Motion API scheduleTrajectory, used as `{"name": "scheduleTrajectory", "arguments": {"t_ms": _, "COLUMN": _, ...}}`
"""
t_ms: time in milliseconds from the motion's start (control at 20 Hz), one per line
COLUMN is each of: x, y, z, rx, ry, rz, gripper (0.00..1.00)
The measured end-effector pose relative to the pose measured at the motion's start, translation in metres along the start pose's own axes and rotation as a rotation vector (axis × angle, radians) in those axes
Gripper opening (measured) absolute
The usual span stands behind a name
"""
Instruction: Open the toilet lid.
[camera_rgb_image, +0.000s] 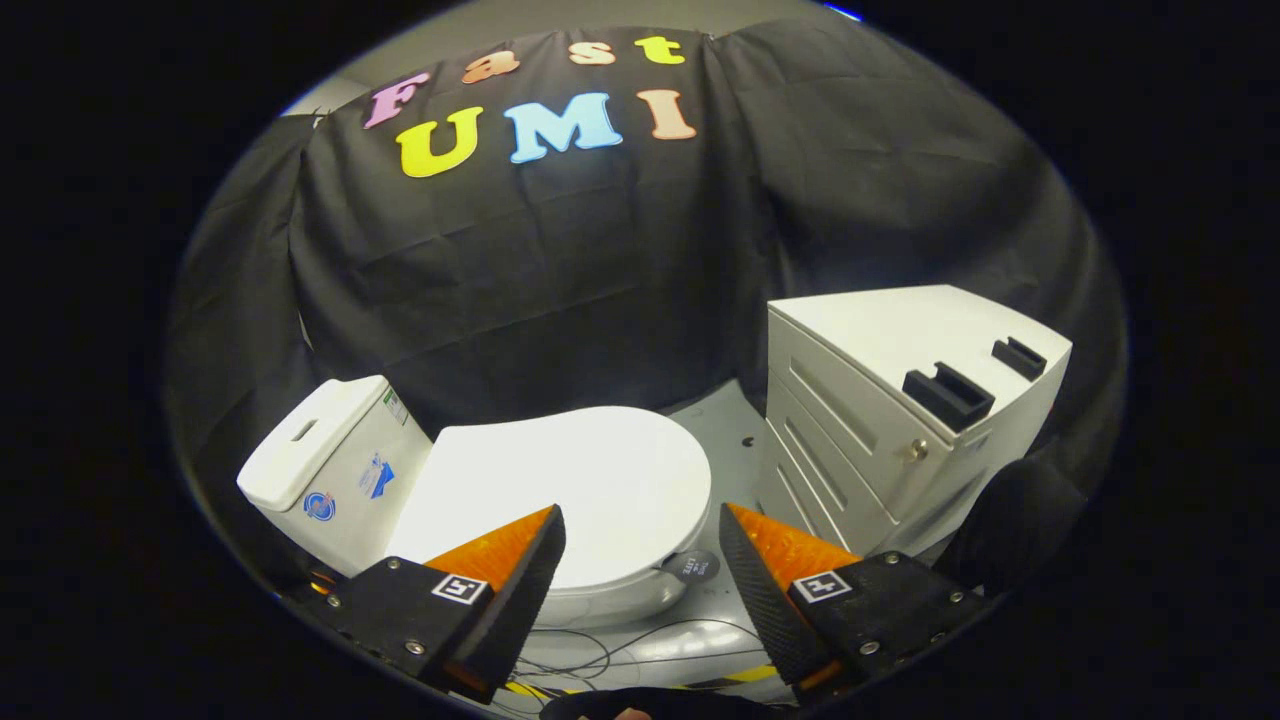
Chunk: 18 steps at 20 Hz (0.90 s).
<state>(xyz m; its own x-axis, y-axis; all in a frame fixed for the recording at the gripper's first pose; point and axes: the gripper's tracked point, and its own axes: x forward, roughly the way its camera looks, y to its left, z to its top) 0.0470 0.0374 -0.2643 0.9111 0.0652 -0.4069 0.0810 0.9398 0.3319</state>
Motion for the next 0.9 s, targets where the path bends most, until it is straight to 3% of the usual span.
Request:
{"name": "scheduleTrajectory", "arguments": {"t_ms": 650, "x": 0.036, "y": -0.031, "z": -0.070, "rx": 0.273, "ry": 0.200, "rz": -0.043, "gripper": 0.96}}
{"name": "scheduleTrajectory", "arguments": {"t_ms": 900, "x": 0.055, "y": -0.043, "z": -0.099, "rx": 0.403, "ry": 0.233, "rz": -0.022, "gripper": 0.95}}
